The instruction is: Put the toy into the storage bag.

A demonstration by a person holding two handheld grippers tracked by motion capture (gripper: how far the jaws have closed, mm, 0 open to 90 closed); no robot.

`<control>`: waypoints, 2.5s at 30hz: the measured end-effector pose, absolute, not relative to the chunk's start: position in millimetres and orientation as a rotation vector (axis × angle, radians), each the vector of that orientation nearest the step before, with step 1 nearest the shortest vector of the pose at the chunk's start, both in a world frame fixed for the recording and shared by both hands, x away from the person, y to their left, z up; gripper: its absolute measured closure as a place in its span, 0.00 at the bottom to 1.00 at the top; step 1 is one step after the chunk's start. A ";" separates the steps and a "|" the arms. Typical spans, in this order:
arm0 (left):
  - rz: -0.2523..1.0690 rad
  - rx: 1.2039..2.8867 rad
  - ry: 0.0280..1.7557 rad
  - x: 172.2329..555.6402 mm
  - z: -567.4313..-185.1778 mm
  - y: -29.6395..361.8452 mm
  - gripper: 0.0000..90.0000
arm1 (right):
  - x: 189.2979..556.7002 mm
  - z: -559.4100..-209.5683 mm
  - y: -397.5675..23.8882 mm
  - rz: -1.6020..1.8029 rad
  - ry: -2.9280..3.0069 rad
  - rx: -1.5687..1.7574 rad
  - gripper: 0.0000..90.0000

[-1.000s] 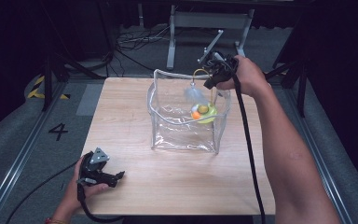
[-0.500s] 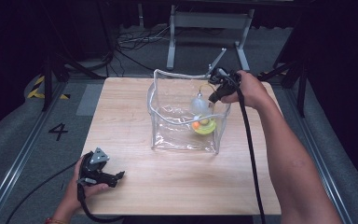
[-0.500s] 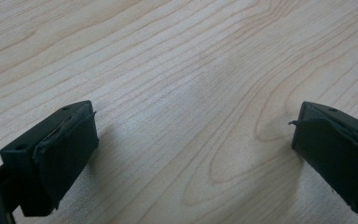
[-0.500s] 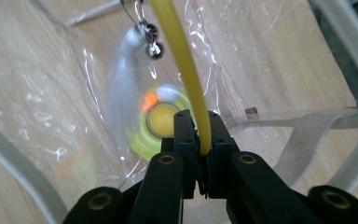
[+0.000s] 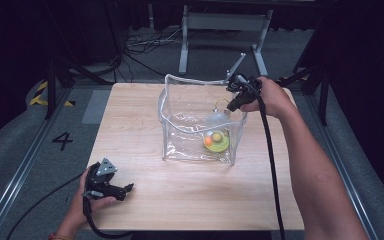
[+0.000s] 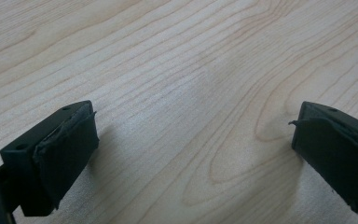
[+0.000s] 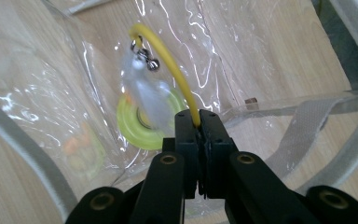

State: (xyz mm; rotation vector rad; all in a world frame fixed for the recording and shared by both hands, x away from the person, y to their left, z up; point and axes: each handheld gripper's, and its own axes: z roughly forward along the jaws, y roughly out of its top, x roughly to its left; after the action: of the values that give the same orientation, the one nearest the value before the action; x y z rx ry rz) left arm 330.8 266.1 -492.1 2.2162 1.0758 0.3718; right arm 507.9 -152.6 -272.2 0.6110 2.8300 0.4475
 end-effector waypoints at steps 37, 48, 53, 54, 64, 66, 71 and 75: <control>0.379 2.216 1.074 330.8 -492.1 266.1 0.01 | 458.4 -231.6 -190.9 0.739 2.476 0.687 0.37; 0.383 2.217 1.072 330.8 -492.1 266.2 0.01 | 437.1 -240.1 -212.0 0.742 2.406 0.690 0.27; 0.382 2.218 1.072 330.8 -492.0 266.2 0.01 | 427.7 -245.6 -223.2 0.773 2.395 0.685 0.27; 0.382 2.217 1.072 330.8 -492.1 266.2 0.01 | 426.0 -247.2 -224.7 0.765 2.401 0.682 0.26; 0.381 2.216 1.074 330.8 -492.1 266.1 0.01 | 407.2 -261.9 -233.6 0.743 2.398 0.651 0.27; 0.383 2.217 1.072 330.8 -492.1 266.2 0.01 | 405.5 -263.5 -235.3 0.747 2.397 0.651 0.27; 0.382 2.218 1.072 330.8 -492.1 266.2 0.01 | 396.6 -275.2 -242.2 0.736 2.390 0.662 0.27; 0.383 2.218 1.072 330.8 -492.1 266.2 0.01 | 392.3 -290.3 -247.7 0.693 2.416 0.656 0.26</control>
State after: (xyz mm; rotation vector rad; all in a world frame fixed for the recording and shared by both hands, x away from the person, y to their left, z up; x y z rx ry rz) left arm 330.8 266.2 -492.1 2.2177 1.0716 0.3828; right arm 392.3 -247.7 -290.3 0.6557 2.4163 0.6933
